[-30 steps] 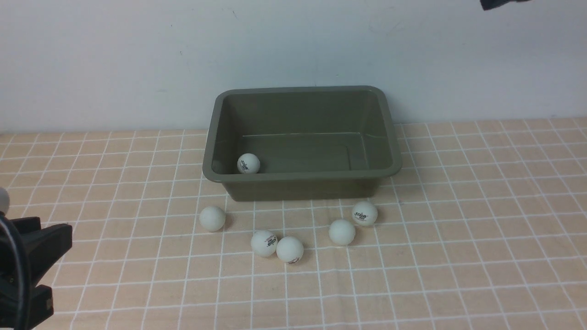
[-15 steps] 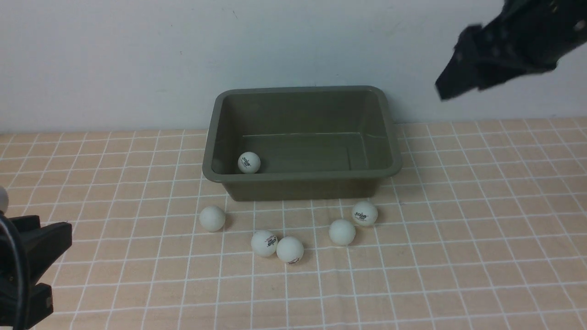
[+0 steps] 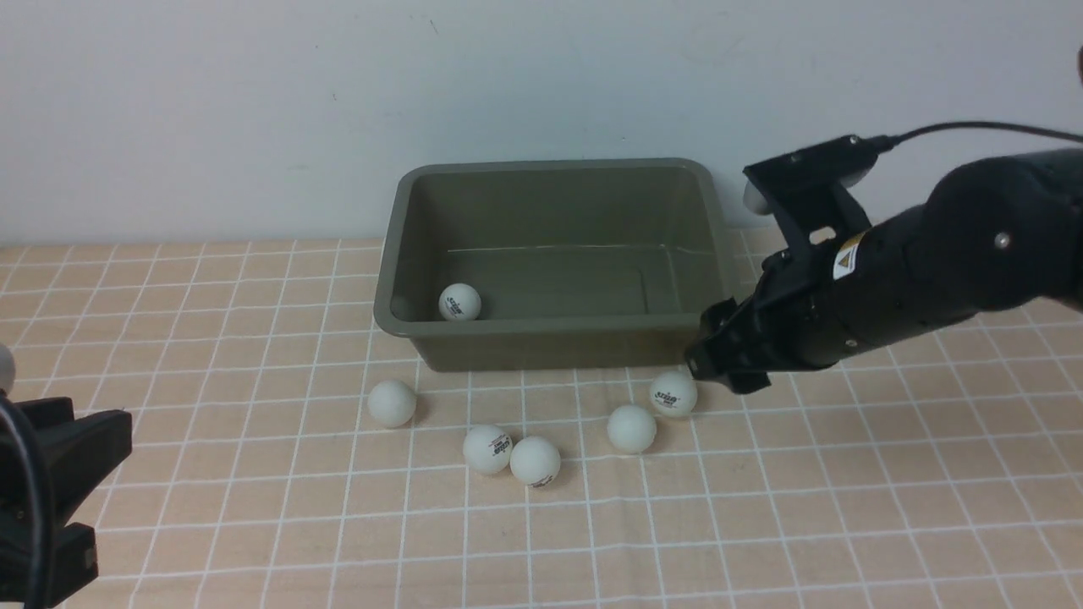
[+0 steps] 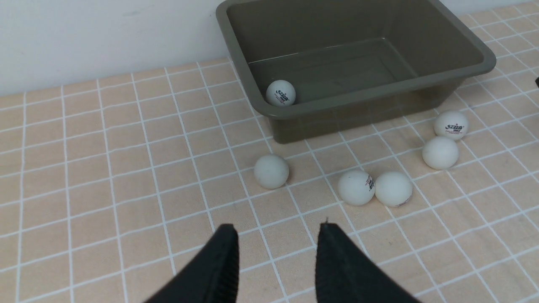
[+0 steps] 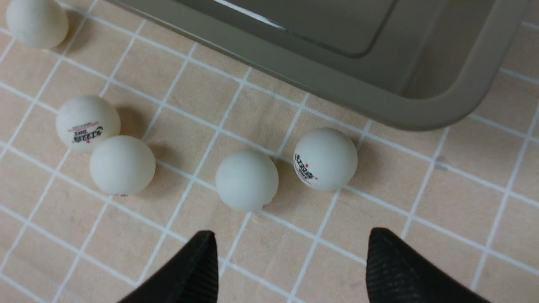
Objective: Put the table tennis balls into the box on the light coffee tablecloth.
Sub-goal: 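Reach for and grasp a ping pong ball on the table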
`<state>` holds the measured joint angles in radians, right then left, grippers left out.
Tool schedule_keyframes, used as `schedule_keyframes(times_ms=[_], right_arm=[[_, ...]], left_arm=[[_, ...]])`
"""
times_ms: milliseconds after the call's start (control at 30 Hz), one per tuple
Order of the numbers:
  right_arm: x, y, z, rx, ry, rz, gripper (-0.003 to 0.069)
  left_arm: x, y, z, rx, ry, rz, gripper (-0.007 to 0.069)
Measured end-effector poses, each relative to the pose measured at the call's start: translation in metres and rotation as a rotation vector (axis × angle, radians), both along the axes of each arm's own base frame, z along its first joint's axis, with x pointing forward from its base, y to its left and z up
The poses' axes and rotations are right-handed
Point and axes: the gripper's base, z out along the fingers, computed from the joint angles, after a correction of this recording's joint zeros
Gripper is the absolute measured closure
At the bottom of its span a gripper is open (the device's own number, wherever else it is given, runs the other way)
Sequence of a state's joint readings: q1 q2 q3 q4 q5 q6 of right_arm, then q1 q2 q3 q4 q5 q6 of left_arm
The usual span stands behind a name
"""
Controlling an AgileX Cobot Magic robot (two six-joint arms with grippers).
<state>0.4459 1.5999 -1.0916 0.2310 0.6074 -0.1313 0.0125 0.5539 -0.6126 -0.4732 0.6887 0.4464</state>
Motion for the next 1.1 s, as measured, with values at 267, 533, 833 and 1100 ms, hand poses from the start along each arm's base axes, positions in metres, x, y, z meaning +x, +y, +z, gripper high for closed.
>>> schedule_keyframes(times_ms=[267, 533, 833, 1100], right_arm=[[0.012, 0.007, -0.011, 0.099, -0.017, -0.074, 0.0228], [0.024, 0.015, -0.039, 0.23, 0.095, -0.254, 0.0229], [0.034, 0.018, -0.065, 0.271, 0.137, -0.357, 0.0259], [0.038, 0.018, -0.079, 0.246, 0.138, -0.366, 0.026]], left_arm=[[0.0, 0.0, 0.0, 0.0, 0.001, 0.0, 0.0418], [0.0, 0.0, -0.001, 0.001, 0.009, -0.005, 0.0418], [-0.001, -0.001, -0.001, 0.001, 0.017, -0.009, 0.0418], [-0.001, -0.001, -0.002, 0.001, 0.02, -0.01, 0.0418]])
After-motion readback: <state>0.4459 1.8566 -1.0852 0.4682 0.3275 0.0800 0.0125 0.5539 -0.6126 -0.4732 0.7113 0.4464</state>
